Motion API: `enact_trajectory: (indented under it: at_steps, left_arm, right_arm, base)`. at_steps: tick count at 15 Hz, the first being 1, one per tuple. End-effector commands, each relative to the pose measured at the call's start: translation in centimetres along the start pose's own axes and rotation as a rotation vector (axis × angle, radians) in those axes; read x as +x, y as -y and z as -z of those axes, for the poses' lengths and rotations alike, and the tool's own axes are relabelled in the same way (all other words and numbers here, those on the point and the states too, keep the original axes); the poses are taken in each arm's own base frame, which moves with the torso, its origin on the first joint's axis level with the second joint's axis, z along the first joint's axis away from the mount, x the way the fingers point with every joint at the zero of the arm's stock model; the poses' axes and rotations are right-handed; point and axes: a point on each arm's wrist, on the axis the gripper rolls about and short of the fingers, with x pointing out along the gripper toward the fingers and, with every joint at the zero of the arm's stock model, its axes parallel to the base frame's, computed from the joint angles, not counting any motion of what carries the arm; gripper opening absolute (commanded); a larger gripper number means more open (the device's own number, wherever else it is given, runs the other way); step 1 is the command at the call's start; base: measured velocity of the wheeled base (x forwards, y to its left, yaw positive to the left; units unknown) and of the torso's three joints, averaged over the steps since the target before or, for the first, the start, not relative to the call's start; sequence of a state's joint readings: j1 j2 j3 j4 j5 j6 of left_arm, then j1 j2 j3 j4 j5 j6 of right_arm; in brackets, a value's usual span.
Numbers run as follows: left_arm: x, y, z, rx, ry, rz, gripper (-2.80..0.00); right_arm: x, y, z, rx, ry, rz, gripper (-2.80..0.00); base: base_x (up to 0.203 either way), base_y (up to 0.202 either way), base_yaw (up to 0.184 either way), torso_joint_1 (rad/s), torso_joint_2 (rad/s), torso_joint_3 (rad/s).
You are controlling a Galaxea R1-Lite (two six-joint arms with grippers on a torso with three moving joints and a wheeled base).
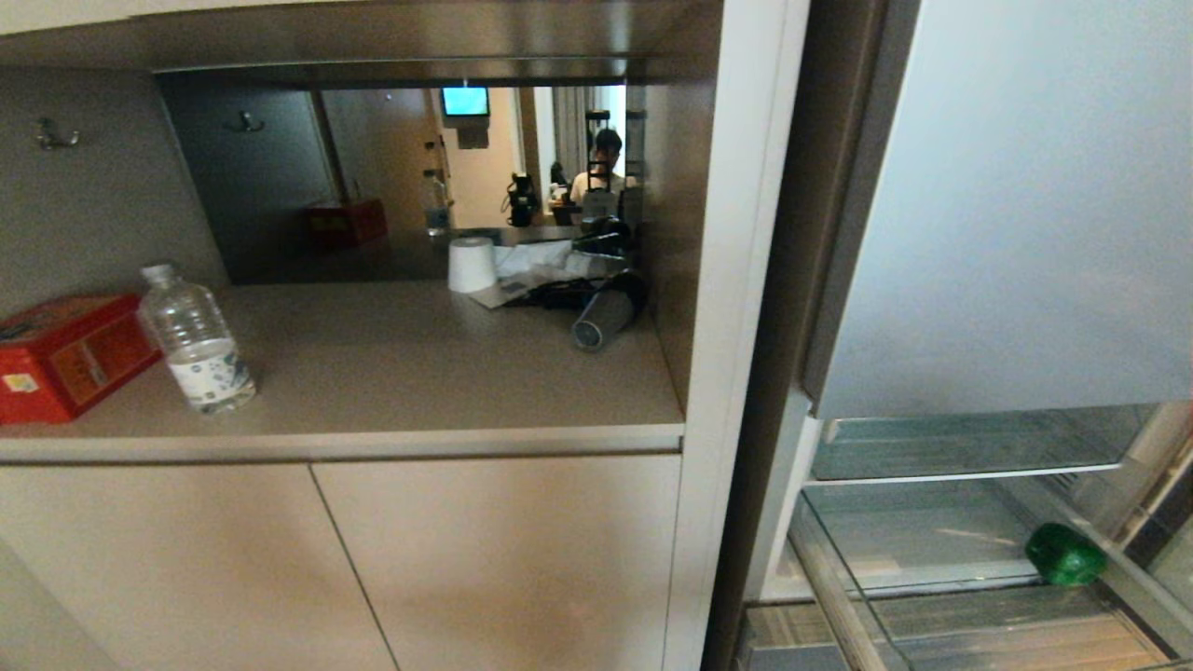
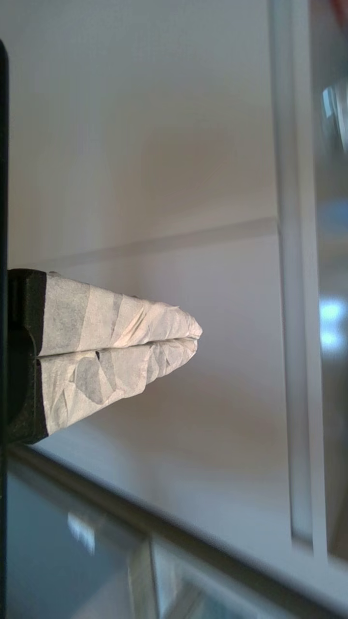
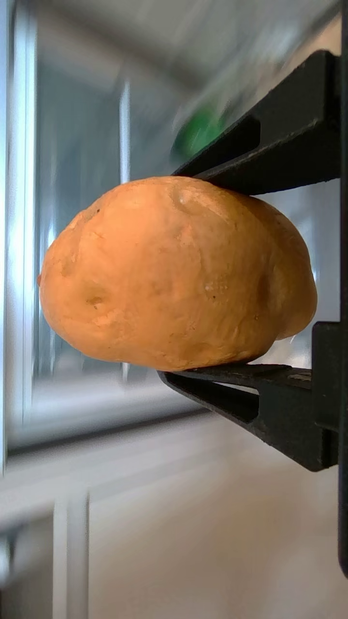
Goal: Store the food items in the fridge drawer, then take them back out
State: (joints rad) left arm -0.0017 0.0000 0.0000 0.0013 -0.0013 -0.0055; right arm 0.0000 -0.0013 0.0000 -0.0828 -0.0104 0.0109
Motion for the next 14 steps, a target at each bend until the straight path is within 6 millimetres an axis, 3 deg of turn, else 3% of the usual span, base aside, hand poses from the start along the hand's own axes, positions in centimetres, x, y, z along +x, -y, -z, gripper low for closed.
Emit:
enact_trajectory:
  at_steps: [1,6,10,11,14]
  left_arm:
    - [0.0,0.0,0.0,-0.001,-0.002,0.000,-2.80]
    - [0.0,0.0,0.0,-0.001,-0.002,0.000,-2.80]
    - [0.0,0.0,0.0,-0.001,-0.002,0.001,-2.80]
    - [0.0,0.0,0.0,-0.001,-0.002,0.000,-2.80]
    - [0.0,0.0,0.0,-0.001,-0.002,0.000,-2.80]
  right_arm:
    - [0.2,0.0,0.9,0.001,-0.029,0.001,-2.80]
    - [0.2,0.0,0.9,-0.008,-0.029,-0.003,-2.80]
    - [0.2,-0.1,0.8,-0.114,-0.024,-0.036,-2.80]
    - [0.0,-0.2,0.0,-0.142,0.016,-0.067,-2.80]
    - [-0.3,-0.4,-5.8,-0.139,0.105,-0.137,-2.80]
  base:
    - [0.003,-0.006,0.176,0.000,0.00,0.002]
    - [0.001,-0.004,0.157,0.002,0.00,0.002]
    - [0.000,-0.001,0.016,0.000,0.00,0.002]
    - [0.000,0.000,0.000,0.000,0.00,0.000]
    - [0.000,0.000,0.000,0.000,0.00,0.000]
